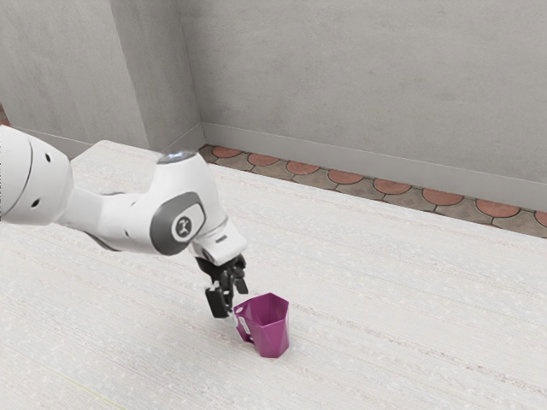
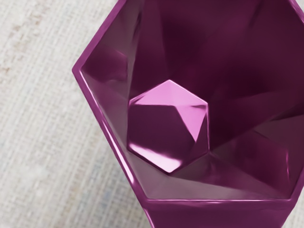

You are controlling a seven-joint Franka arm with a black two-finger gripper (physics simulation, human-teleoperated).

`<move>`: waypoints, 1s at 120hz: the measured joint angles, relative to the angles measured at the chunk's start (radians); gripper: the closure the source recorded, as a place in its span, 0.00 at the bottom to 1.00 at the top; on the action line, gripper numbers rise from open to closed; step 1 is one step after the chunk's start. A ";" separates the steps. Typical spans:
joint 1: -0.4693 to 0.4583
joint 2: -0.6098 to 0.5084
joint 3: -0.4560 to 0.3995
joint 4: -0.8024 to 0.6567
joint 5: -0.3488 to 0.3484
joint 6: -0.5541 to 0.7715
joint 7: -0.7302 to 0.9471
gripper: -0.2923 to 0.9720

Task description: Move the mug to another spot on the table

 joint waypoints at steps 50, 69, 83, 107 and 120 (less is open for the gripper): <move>0.002 0.068 -0.001 0.000 -0.046 0.079 0.063 0.23; 0.002 0.079 -0.007 0.000 -0.054 0.098 0.081 0.23; 0.002 0.079 -0.008 -0.019 -0.056 0.108 0.092 0.23; 0.002 0.081 -0.017 -0.023 -0.056 0.129 0.109 0.37; 0.002 0.086 -0.017 -0.023 -0.057 0.139 0.117 0.57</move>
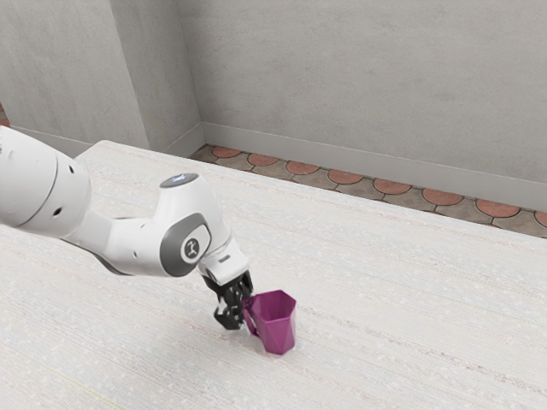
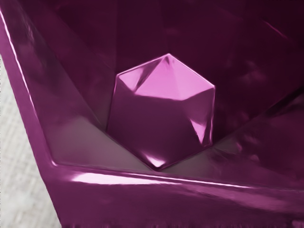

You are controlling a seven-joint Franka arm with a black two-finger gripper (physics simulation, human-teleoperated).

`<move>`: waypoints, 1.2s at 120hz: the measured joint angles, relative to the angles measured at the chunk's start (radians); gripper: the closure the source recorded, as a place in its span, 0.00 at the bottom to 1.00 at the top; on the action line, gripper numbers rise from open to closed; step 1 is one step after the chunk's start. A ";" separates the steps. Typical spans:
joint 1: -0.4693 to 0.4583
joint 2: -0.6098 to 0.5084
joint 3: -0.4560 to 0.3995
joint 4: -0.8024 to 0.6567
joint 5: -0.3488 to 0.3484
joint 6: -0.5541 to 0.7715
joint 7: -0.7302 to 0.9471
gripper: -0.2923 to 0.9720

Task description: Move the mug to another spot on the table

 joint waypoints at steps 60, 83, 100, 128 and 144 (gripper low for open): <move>0.000 -0.027 -0.032 -0.017 -0.075 0.109 0.039 0.79; 0.003 -0.092 -0.035 -0.032 -0.191 0.163 0.061 0.81; 0.002 -0.201 -0.033 -0.121 -0.328 0.200 0.083 0.82; -0.004 -0.303 -0.014 -0.269 -0.577 0.281 0.151 0.83; 0.002 -0.320 0.009 -0.300 -0.674 0.368 0.182 0.83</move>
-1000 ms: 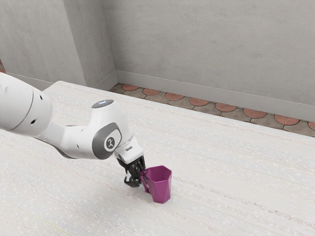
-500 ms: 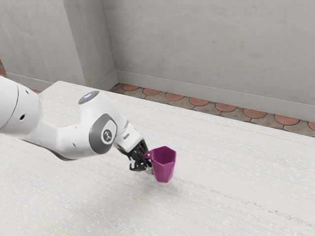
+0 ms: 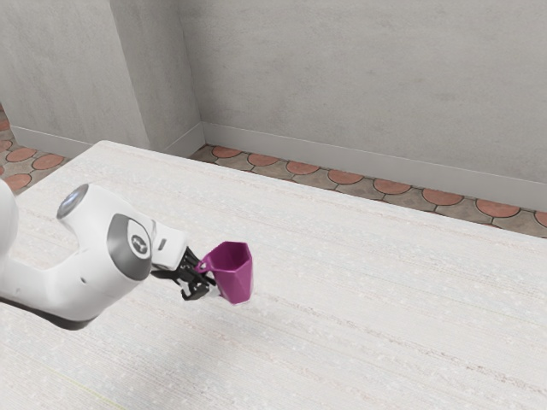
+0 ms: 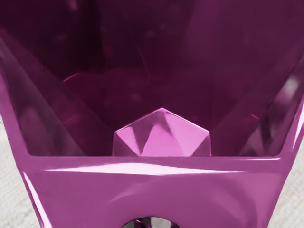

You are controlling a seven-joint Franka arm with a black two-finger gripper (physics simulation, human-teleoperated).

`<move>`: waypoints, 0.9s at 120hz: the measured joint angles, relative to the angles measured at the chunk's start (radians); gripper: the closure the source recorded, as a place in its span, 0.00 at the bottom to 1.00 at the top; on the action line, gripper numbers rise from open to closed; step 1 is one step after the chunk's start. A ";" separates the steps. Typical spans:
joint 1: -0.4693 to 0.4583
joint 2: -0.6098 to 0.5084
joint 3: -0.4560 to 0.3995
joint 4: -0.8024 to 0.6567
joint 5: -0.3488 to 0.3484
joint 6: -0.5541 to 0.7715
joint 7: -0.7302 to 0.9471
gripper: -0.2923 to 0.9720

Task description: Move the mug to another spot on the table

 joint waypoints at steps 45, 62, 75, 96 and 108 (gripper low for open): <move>-0.002 0.127 0.024 0.067 -0.142 0.208 0.057 0.83; -0.012 0.169 0.061 0.101 -0.157 0.257 0.069 0.83; 0.005 0.223 0.084 0.152 -0.168 0.274 0.076 0.83; 0.004 0.249 0.100 0.167 -0.205 0.287 0.085 0.82; 0.004 0.257 0.111 0.174 -0.226 0.287 0.089 0.82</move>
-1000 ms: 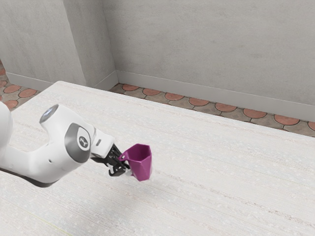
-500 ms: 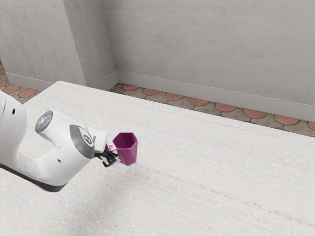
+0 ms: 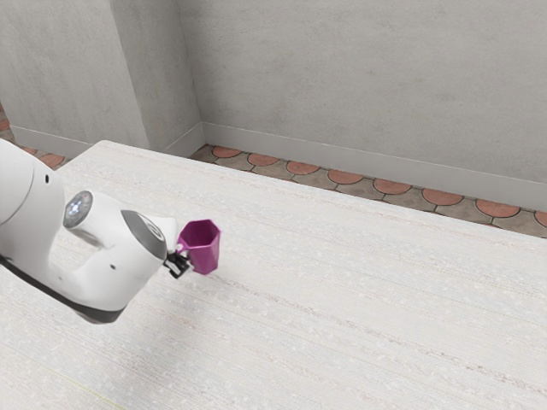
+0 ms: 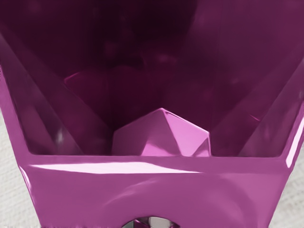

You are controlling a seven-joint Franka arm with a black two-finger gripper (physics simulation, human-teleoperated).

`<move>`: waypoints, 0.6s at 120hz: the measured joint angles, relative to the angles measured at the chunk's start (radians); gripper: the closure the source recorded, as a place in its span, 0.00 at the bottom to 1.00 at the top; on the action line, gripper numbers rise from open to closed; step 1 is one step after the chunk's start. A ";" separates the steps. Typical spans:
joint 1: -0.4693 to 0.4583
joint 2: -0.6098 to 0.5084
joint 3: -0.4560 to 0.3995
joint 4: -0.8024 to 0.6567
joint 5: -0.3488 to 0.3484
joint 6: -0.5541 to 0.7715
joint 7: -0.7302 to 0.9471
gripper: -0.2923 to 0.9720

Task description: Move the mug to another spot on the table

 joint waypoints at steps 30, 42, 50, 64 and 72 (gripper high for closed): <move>-0.001 0.039 0.007 0.018 -0.021 0.000 0.007 0.82; 0.000 0.055 0.009 0.029 -0.023 0.000 0.010 0.83; 0.000 0.059 0.010 0.031 -0.023 0.000 0.011 0.83; 0.000 0.067 0.011 0.032 -0.023 -0.003 0.013 0.83; 0.000 0.071 0.011 0.032 -0.023 -0.011 0.014 0.70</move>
